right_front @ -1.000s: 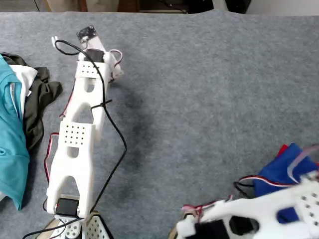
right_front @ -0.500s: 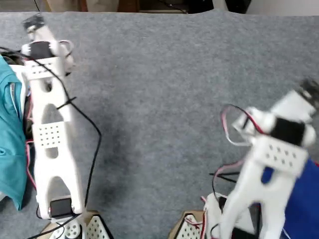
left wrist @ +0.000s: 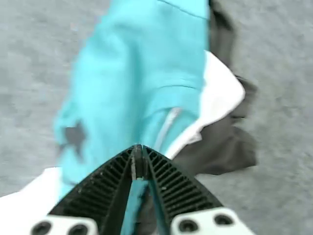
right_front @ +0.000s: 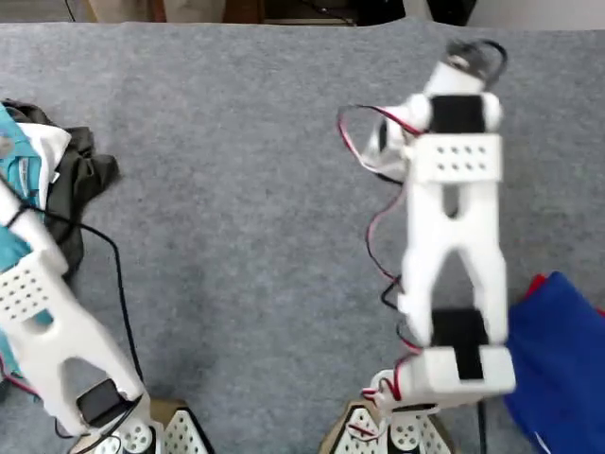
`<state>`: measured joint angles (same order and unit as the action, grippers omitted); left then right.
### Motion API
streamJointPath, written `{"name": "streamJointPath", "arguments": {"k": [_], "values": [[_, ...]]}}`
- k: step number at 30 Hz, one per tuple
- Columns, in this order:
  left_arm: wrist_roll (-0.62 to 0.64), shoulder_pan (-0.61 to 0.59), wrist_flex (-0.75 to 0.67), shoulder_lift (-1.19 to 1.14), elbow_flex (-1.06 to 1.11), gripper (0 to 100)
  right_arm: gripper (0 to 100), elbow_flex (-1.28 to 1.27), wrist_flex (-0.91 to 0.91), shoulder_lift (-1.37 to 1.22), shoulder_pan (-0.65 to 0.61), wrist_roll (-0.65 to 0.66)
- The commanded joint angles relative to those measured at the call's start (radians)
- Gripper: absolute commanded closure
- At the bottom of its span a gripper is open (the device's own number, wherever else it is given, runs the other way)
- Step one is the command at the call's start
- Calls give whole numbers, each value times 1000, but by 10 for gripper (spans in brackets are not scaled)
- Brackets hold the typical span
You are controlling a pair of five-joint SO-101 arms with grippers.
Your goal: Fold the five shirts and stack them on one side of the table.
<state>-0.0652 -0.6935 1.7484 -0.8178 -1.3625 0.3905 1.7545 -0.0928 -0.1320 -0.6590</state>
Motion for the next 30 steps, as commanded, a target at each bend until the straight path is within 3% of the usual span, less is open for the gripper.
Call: {"name": "streamJointPath", "arguments": {"k": [1, 5, 9, 13, 16, 21, 30], "values": [[-91, -68, 14, 157, 81, 919, 992, 186, 14, -111, -64, 15], [-158, -147, 14, 280, 216, 791, 992, 255, 14, -216, -107, 29], [-247, -180, 9, 317, 364, 784, 992, 306, 9, -294, -127, 55], [-252, -178, -60, 252, 462, 787, 992, 378, 11, -348, -122, 55], [-250, -160, -130, 191, 471, 828, 992, 418, 12, -372, -122, 55], [-253, -127, -160, 94, 453, 985, 992, 441, 9, -380, -122, 55], [-181, -74, -97, 127, 382, 980, 992, 441, 12, -375, -85, 55]]}}
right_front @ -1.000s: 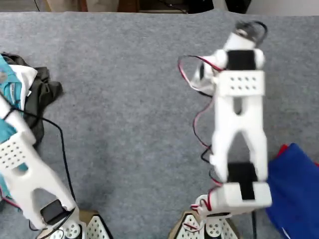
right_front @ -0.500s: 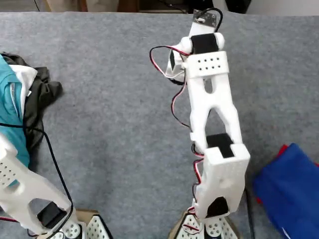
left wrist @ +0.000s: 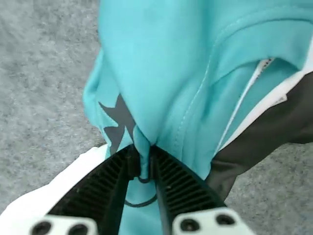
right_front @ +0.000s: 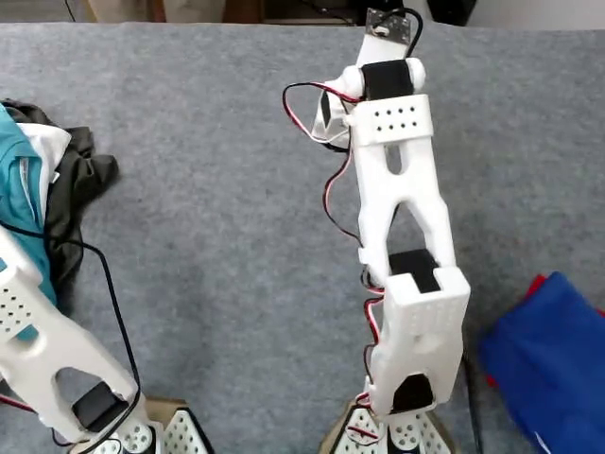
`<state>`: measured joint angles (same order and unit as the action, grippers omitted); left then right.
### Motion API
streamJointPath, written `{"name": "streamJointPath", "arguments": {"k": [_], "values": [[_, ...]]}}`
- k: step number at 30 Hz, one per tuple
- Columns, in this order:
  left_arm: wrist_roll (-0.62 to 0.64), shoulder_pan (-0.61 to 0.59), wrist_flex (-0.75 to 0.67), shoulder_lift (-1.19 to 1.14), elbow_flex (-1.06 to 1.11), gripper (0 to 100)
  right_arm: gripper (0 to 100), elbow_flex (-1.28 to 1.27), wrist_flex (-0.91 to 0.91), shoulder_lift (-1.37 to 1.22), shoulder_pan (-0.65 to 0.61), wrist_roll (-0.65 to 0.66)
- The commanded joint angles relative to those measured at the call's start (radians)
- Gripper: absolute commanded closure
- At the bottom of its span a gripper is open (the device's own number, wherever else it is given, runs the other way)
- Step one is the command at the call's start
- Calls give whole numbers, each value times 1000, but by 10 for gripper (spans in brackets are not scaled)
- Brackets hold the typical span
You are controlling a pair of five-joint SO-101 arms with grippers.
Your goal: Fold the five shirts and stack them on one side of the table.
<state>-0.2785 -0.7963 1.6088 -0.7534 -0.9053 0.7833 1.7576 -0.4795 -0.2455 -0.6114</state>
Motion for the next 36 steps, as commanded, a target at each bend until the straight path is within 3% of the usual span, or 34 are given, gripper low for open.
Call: {"name": "streamJointPath", "arguments": {"k": [1, 6, 10, 19, 23, 36], "values": [[35, 34, 84, 82, -106, 980, 992, 48, 9, 12, 36, 8], [109, 60, 153, 248, -186, 981, 992, 48, 6, 38, 90, 6], [114, 130, 153, 430, -61, 981, 992, 48, 8, 54, 147, 8], [207, 557, 147, 878, 445, 980, 992, 41, 11, 102, 283, 71], [262, 732, 66, 1007, 597, 980, 992, 39, 11, 136, 354, 110], [273, 1204, -51, 1082, 872, 980, 992, 38, 21, 154, 512, 227]]}}
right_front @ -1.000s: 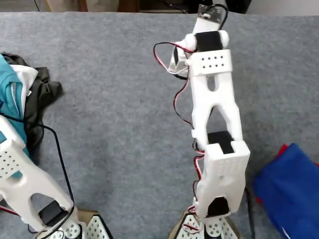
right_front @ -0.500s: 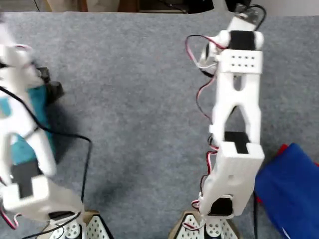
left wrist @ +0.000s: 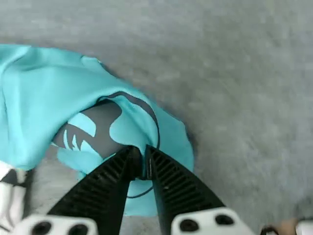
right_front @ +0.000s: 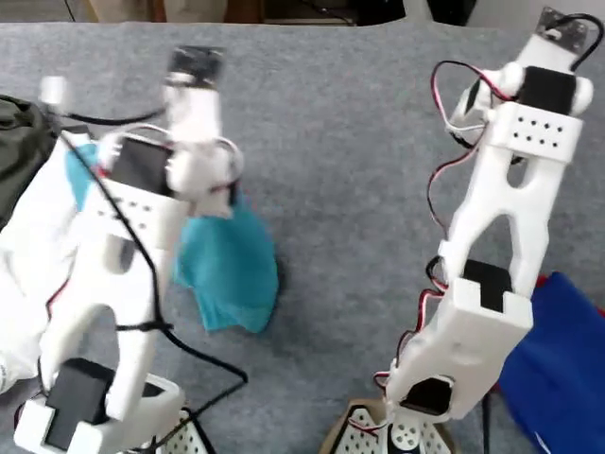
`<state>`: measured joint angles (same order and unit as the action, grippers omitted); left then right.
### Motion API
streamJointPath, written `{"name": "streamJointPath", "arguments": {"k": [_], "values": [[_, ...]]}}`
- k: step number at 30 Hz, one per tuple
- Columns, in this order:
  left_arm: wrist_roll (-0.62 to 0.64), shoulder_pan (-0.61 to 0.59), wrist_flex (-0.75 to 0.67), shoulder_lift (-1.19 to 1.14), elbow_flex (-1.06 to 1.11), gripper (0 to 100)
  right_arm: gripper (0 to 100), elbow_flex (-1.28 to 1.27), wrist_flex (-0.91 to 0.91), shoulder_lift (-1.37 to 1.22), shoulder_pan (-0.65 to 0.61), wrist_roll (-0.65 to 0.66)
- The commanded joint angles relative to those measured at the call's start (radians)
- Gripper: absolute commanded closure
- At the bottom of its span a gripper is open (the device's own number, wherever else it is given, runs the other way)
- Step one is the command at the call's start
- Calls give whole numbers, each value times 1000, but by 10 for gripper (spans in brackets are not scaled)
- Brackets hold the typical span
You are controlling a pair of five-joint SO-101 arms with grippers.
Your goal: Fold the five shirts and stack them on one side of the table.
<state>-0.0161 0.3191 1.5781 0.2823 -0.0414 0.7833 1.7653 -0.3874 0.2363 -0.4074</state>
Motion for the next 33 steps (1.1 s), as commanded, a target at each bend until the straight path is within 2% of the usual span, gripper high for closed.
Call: {"name": "streamJointPath", "arguments": {"k": [1, 5, 13, 16, 18, 20, 22, 24, 27, 30, 33], "values": [[11, 121, -20, 47, 15, 980, 992, 38, 14, 62, 30, 34], [11, 242, -18, 47, 41, 980, 992, 38, 9, 62, 30, 80], [2, 491, -15, 47, 149, 979, 992, 42, -17, 62, 30, 284], [2, 520, -11, 47, 149, 965, 992, 41, -34, 62, 30, 336], [9, 509, -8, 48, 147, 905, 992, 42, -34, 62, 28, 373], [41, 468, 51, 48, 149, 811, 992, 47, -43, 61, 27, 417], [135, 404, 101, 48, 147, 747, 965, 47, -52, 61, 22, 430], [172, 339, 130, 48, 147, 740, 902, 42, -54, 61, -1, 437], [157, 226, 147, 48, 146, 740, 825, 45, -52, 61, -59, 454], [143, 83, 160, 48, 106, 740, 852, 39, -61, 59, -159, 457], [143, -141, 164, 48, 28, 740, 917, 48, -64, 25, -294, 471]]}}
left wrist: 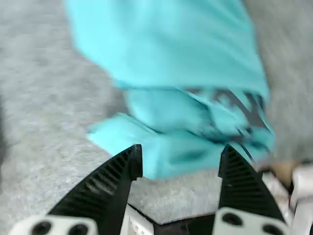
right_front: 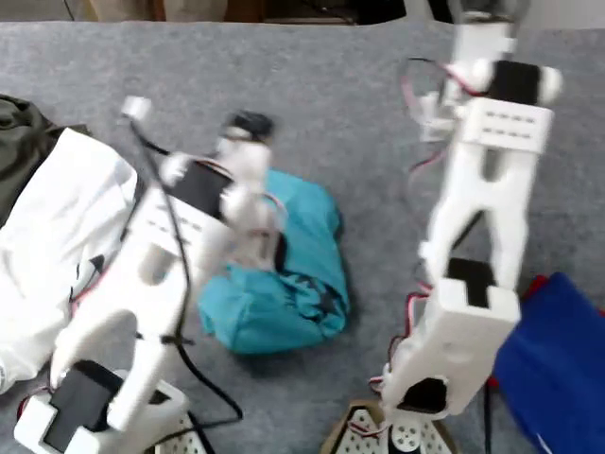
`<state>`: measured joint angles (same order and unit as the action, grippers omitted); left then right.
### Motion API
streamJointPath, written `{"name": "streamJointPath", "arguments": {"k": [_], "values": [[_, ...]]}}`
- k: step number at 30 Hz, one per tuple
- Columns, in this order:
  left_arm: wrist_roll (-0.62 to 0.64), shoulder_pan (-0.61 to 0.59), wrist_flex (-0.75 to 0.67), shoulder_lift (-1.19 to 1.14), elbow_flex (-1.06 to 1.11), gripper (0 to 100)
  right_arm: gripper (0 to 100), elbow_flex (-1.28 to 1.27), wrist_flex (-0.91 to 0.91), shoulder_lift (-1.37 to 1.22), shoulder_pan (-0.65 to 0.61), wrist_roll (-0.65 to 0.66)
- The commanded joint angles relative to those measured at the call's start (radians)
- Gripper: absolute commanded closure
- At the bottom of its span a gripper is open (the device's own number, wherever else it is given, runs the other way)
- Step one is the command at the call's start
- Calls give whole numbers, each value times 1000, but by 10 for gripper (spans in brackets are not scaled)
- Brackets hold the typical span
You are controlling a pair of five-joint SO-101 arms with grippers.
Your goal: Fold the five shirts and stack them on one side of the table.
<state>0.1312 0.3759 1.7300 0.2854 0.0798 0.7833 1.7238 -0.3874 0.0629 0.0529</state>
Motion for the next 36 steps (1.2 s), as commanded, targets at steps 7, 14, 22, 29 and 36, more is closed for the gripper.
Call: {"name": "streamJointPath", "arguments": {"k": [7, 14, 22, 29, 36], "values": [[-120, -795, -14, 33, -110, 739, 808, 156, -92, -180, -358, -28], [-247, -1102, -183, 39, 163, 739, 788, 361, -160, -449, -533, -41], [-315, -1149, -270, 44, 407, 739, 796, 578, -285, -743, -616, -135], [-315, -1129, -272, 44, 454, 739, 796, 650, -333, -878, -642, -130], [-315, -1125, -272, 41, 454, 739, 800, 647, -333, -932, -645, -127]]}}
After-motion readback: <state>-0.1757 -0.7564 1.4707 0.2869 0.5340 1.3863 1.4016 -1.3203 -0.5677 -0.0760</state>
